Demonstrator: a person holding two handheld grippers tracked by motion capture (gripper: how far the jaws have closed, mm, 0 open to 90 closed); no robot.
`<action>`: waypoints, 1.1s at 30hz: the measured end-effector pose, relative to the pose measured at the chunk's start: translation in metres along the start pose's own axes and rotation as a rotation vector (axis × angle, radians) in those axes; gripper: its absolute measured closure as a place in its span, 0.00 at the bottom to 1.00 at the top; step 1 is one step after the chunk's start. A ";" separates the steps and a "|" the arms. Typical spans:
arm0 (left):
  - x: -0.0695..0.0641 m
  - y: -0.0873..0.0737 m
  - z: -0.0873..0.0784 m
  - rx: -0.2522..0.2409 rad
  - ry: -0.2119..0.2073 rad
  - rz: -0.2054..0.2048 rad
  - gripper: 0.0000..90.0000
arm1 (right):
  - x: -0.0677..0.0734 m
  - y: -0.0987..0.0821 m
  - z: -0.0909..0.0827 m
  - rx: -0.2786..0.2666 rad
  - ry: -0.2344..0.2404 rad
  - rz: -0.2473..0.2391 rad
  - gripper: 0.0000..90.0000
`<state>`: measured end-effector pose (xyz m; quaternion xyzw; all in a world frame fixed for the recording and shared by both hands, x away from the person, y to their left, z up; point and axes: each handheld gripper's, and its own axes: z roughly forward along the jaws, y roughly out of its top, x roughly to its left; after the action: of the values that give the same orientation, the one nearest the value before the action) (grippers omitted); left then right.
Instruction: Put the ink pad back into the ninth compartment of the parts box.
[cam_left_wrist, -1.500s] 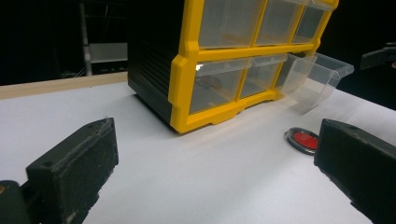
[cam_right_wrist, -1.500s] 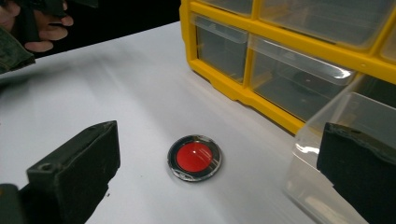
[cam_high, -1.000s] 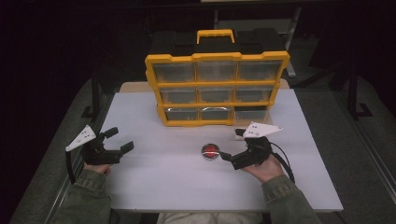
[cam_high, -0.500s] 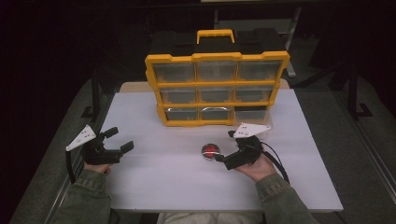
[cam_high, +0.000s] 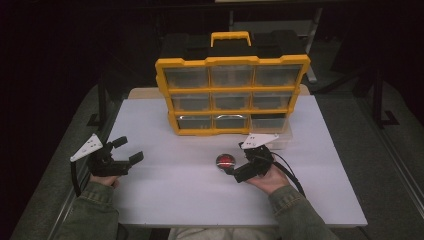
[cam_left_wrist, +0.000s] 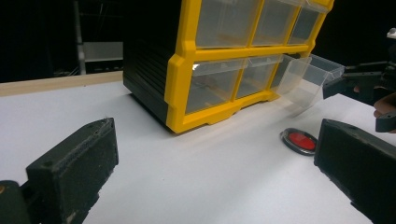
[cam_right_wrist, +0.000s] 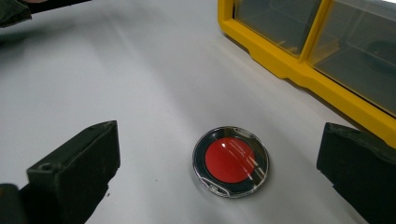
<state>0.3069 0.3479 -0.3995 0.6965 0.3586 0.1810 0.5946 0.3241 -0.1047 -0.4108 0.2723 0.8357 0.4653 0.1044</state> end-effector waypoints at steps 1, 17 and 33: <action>0.000 0.000 0.000 -0.001 0.001 0.000 0.00 | 0.000 0.000 0.001 0.001 0.003 -0.001 0.00; 0.001 0.000 0.000 -0.004 -0.007 -0.004 0.00 | 0.002 -0.004 0.023 0.054 0.019 -0.013 0.00; 0.002 -0.001 0.002 0.012 -0.012 -0.001 0.00 | -0.001 -0.007 0.044 0.110 0.024 -0.005 0.00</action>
<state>0.3087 0.3480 -0.4014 0.7010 0.3566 0.1744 0.5925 0.3414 -0.0768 -0.4406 0.2700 0.8619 0.4216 0.0801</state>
